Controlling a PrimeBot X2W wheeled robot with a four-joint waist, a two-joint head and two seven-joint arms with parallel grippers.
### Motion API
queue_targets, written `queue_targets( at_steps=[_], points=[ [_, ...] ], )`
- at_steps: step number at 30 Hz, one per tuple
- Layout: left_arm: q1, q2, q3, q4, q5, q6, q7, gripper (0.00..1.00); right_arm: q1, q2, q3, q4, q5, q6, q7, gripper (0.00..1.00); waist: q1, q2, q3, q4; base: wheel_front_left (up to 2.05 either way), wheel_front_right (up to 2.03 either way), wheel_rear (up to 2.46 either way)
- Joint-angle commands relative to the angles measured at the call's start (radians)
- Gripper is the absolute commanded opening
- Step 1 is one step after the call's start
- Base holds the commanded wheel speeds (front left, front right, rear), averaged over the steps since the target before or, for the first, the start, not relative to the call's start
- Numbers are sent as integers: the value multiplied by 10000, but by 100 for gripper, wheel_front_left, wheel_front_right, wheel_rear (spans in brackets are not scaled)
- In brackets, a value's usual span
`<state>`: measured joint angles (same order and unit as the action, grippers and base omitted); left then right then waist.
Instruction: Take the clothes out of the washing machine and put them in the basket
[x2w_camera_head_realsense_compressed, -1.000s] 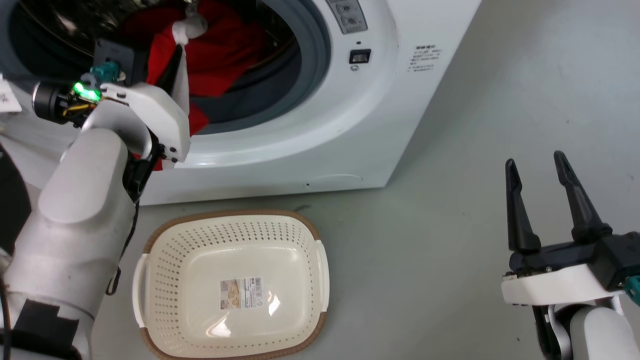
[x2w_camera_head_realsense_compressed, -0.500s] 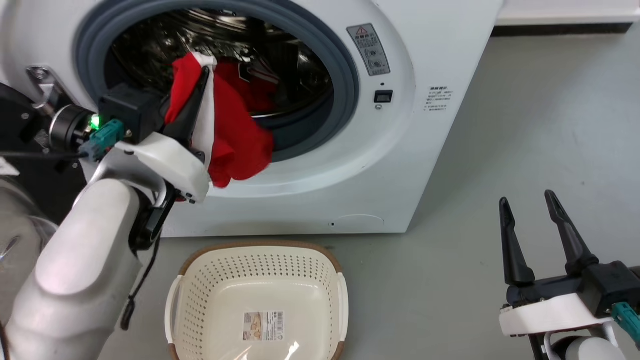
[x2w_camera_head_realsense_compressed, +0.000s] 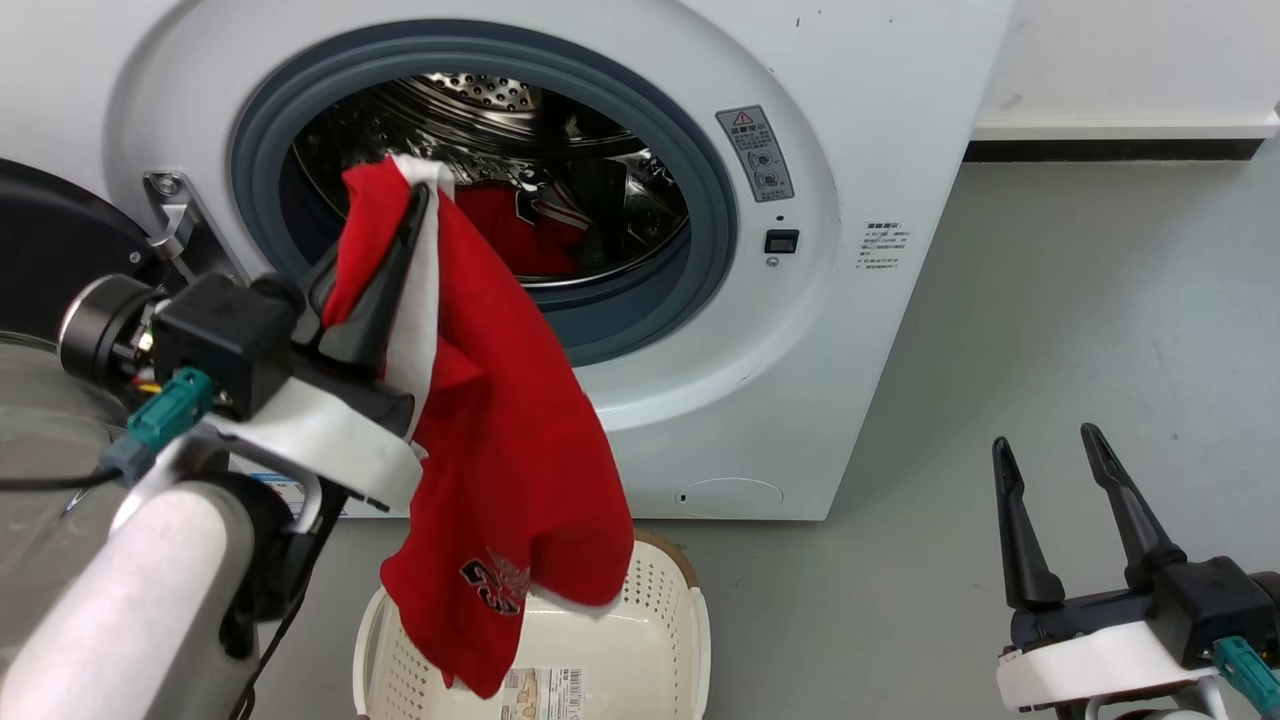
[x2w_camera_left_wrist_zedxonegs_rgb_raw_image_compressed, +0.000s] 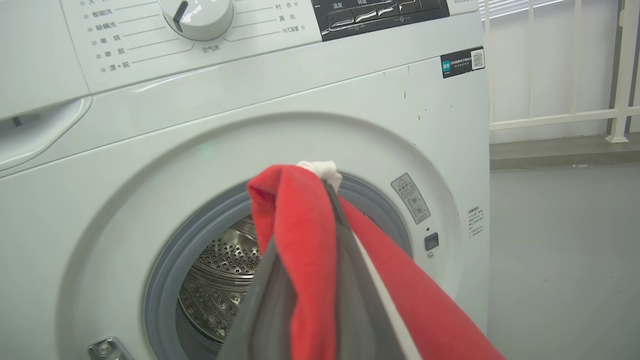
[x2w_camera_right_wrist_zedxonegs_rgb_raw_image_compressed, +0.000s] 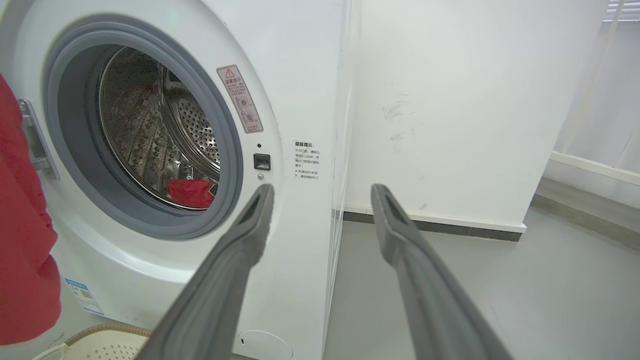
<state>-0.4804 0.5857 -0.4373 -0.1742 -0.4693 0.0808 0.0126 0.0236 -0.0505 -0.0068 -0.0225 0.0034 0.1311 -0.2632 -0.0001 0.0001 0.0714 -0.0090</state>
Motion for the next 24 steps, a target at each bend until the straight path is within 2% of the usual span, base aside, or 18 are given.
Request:
queue_targets(
  at_steps=[1,8,13,18,24],
  points=[
    [203,35,-11,-200,66,104,54,0,86,6,13,18,17,-7,-24,100,1,-1,-17,7,0,0,0],
    [1161,129,-411,-1051,122,355,351,0,38,6,66,-52,54,-7,-24,100,1,-1,114,-16,0,0,0],
    [1769,-67,-739,-758,66,469,264,0,-240,6,81,-100,68,-7,-24,100,1,-1,490,-109,0,0,0],
    [2248,-382,-973,104,-262,461,69,0,-616,7,92,-188,60,-7,-24,100,1,-1,1165,-344,0,0,0],
    [2114,-926,-1269,2020,-532,54,-409,0,-1371,10,109,-343,112,-7,-24,100,1,-1,2398,-806,0,0,0]
  ],
)
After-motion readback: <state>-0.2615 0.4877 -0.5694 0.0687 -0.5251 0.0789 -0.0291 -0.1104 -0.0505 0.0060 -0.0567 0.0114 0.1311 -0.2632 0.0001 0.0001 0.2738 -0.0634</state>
